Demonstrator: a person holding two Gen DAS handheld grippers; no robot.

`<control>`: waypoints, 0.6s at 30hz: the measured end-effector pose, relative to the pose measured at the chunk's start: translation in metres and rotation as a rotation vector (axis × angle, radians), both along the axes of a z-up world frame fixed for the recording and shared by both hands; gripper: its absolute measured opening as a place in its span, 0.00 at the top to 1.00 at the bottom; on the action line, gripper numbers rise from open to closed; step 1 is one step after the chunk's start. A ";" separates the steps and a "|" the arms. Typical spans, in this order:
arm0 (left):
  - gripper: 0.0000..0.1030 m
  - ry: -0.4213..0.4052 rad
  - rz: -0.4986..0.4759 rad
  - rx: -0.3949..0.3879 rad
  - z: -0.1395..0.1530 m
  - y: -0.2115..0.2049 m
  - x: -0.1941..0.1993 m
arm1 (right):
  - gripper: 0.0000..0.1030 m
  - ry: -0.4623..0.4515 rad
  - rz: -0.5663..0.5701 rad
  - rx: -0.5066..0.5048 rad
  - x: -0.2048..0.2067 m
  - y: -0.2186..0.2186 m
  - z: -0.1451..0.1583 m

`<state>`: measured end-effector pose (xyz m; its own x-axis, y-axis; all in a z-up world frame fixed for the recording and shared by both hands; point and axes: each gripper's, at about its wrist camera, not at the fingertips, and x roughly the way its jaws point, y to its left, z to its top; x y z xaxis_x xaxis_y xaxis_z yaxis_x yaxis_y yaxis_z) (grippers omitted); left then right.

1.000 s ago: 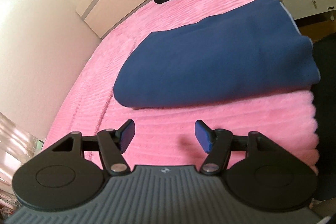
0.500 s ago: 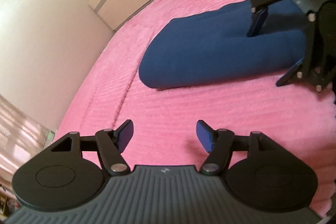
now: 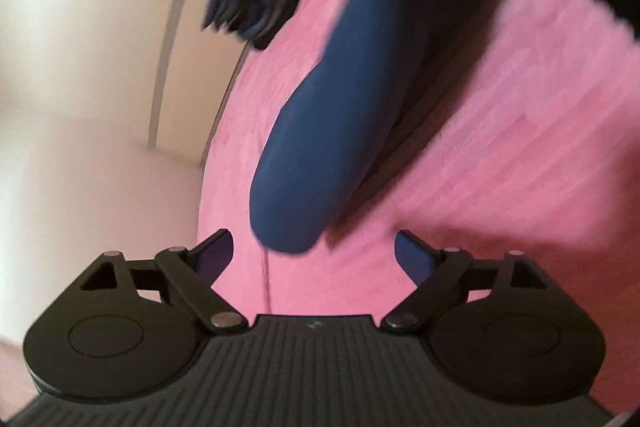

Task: Fold clothes

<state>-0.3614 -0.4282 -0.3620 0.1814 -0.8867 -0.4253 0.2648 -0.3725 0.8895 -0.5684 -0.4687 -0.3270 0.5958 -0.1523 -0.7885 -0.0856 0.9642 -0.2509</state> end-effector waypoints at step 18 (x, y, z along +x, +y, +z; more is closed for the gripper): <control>0.71 -0.259 -0.062 0.100 0.024 -0.015 0.011 | 0.79 -0.043 0.314 -0.131 -0.003 0.002 0.012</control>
<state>-0.3500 -0.4431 -0.3379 0.2422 -0.8554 -0.4578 0.0073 -0.4702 0.8825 -0.5711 -0.4671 -0.3155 0.6623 -0.0547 -0.7473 -0.3595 0.8519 -0.3809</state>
